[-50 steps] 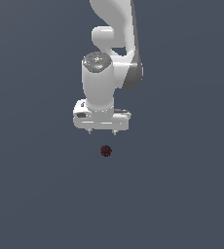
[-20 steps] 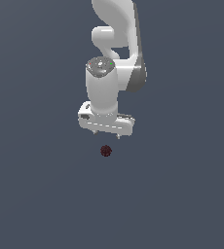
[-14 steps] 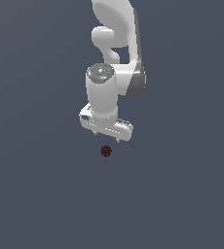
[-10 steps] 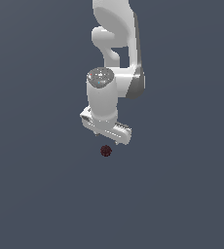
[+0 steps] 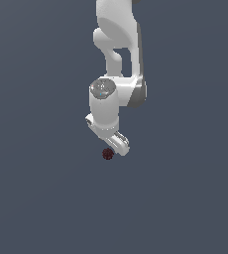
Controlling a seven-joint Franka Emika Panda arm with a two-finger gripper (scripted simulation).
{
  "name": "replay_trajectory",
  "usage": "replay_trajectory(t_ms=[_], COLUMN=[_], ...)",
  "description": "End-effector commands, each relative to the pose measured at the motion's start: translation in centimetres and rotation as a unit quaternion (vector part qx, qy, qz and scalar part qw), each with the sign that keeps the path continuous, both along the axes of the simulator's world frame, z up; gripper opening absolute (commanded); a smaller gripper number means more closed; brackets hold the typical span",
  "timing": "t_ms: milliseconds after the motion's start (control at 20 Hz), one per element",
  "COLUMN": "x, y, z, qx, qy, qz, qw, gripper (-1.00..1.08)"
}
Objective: Pick up the object and move it to a goal position.
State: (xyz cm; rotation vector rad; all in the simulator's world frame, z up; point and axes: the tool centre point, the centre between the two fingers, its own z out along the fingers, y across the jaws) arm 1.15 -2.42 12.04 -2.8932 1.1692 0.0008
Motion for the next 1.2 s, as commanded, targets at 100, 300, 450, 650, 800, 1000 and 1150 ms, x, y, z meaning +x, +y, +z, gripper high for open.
replay_trajectory(t_ms=[100,300,450,650,800,1000,1150], x=[0.0,0.0,0.0,-0.1,-0.1,-0.1,-0.1], y=[-0.1,-0.3,-0.4,-0.5,-0.5,-0.6,-0.6], z=[-1.2,-2.2,-2.8,-3.4,-3.8,-4.1,-4.2], qx=[-0.001,-0.003,-0.005,-0.006,-0.008,-0.008,-0.009], qy=[0.002,0.004,0.005,0.005,0.006,0.006,0.006], qz=[-0.064,-0.118,-0.153,-0.189,-0.209,-0.226,-0.231], qw=[0.998,0.993,0.9882,0.9819,0.9779,0.9742,0.973], gripper=[1.0,1.0,1.0,1.0,1.0,1.0,1.0])
